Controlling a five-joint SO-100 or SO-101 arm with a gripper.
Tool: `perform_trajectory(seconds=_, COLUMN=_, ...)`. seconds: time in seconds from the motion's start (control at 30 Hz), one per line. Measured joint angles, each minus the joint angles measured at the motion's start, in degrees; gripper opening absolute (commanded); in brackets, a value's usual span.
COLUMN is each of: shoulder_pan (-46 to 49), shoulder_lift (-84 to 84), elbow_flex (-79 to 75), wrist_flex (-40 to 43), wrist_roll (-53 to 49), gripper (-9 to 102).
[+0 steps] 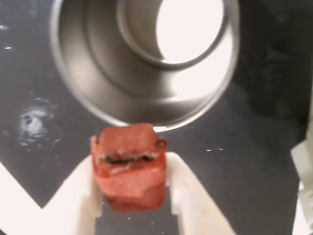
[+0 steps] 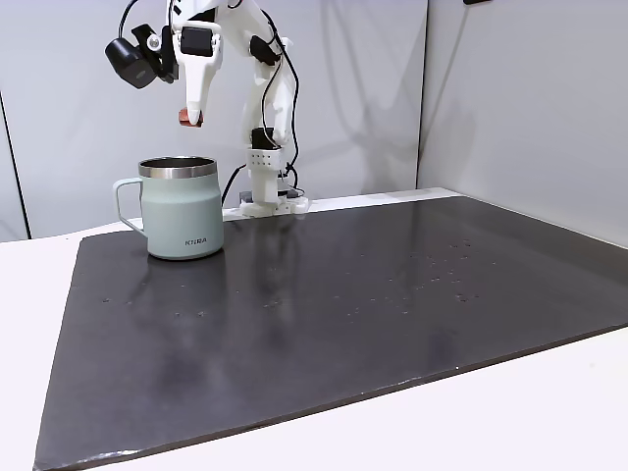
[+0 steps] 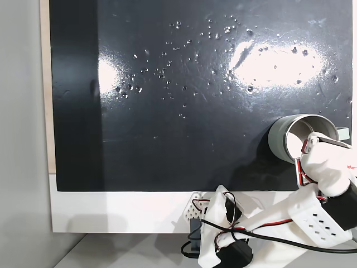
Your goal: Grasp a cube and put it in the cup.
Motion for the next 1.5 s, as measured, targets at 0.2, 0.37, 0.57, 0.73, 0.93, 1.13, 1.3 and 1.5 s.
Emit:
perform_trajectory(seconds=0.2, shoulder_pan=0.8, shoulder_lift=0.7, elbow_flex=4.5, wrist_flex=0.0, wrist_roll=-2.5, gripper=1)
perform_trajectory(seconds=0.37, shoulder_pan=3.5, shoulder_lift=4.7, elbow_flex=7.9, wrist_flex=0.0, wrist_roll=-5.3, gripper=1)
perform_trajectory(seconds=0.57, shoulder_pan=5.5, shoulder_lift=5.5, elbow_flex=9.0, wrist_flex=0.0, wrist_roll=-6.7, gripper=1)
perform_trajectory(seconds=0.73, shoulder_pan=7.2, shoulder_lift=4.1, elbow_flex=9.0, wrist_flex=-1.3, wrist_roll=-6.9, gripper=1)
perform_trajectory(seconds=0.93, shoulder_pan=7.5, shoulder_lift=-0.2, elbow_flex=9.0, wrist_flex=-4.0, wrist_roll=-7.0, gripper=2)
perform_trajectory(seconds=1.13, shoulder_pan=7.0, shoulder_lift=-1.1, elbow_flex=9.0, wrist_flex=-7.2, wrist_roll=-7.6, gripper=4)
perform_trajectory(seconds=1.3, shoulder_pan=7.0, shoulder_lift=-1.8, elbow_flex=8.8, wrist_flex=-8.6, wrist_roll=-7.6, gripper=17)
perform_trajectory(seconds=1.5, shoulder_pan=4.8, shoulder_lift=-2.0, elbow_flex=6.9, wrist_flex=-8.8, wrist_roll=-6.9, gripper=26)
